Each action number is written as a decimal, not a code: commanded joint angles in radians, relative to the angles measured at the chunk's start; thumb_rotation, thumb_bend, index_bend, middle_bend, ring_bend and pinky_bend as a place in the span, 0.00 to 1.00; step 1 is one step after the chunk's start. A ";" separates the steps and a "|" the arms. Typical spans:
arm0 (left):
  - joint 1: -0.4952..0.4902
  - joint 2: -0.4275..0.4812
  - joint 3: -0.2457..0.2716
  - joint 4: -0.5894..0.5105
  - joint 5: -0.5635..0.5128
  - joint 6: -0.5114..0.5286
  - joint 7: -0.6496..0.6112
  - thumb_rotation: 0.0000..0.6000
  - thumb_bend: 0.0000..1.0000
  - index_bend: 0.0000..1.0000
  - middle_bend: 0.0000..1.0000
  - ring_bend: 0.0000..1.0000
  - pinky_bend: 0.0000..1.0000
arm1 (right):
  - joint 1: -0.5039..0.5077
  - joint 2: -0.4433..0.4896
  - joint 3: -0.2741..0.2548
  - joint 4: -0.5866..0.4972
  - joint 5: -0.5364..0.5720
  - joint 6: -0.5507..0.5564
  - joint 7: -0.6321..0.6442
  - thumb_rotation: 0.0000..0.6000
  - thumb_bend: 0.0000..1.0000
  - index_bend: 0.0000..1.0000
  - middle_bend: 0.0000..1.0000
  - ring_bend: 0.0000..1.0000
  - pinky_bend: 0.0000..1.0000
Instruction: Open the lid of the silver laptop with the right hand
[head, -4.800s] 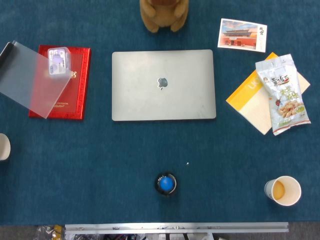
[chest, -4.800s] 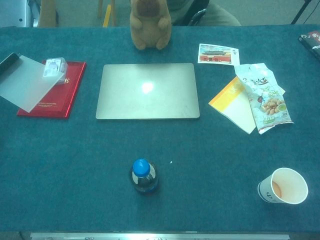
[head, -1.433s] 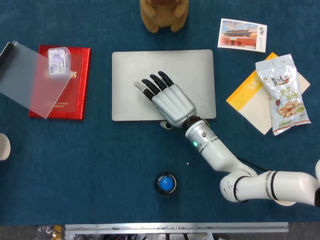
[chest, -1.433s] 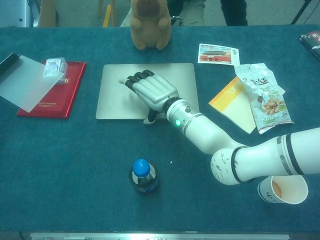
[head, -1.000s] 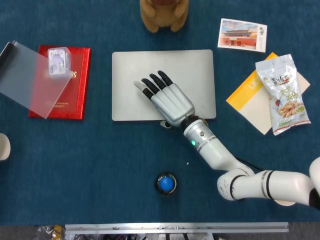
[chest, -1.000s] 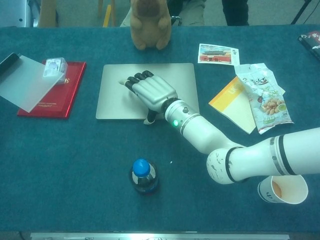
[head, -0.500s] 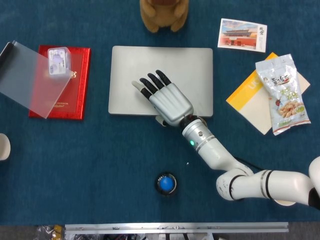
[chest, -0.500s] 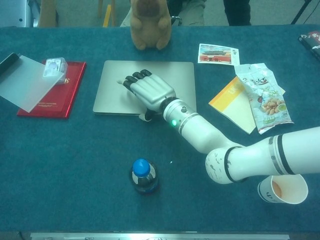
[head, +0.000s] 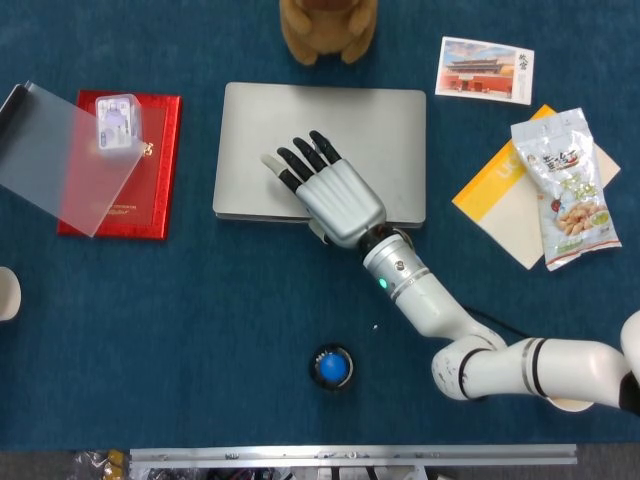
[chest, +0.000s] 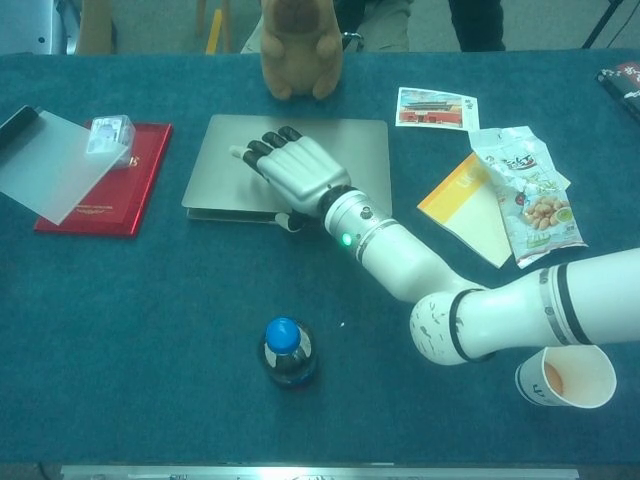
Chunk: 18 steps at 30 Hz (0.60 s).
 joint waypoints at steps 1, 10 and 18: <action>-0.002 0.000 0.001 0.001 0.001 -0.004 -0.003 1.00 0.44 0.31 0.34 0.25 0.27 | 0.004 0.006 0.006 -0.010 0.004 0.007 -0.016 1.00 0.29 0.04 0.10 0.00 0.00; -0.016 0.019 0.019 -0.024 0.013 -0.043 0.002 1.00 0.44 0.32 0.37 0.26 0.27 | 0.028 0.011 0.033 -0.035 0.015 0.043 -0.090 1.00 0.29 0.04 0.10 0.00 0.00; -0.038 0.034 0.037 -0.045 0.038 -0.083 -0.003 1.00 0.44 0.33 0.41 0.27 0.27 | 0.052 0.013 0.056 -0.047 0.032 0.065 -0.150 1.00 0.29 0.04 0.10 0.00 0.00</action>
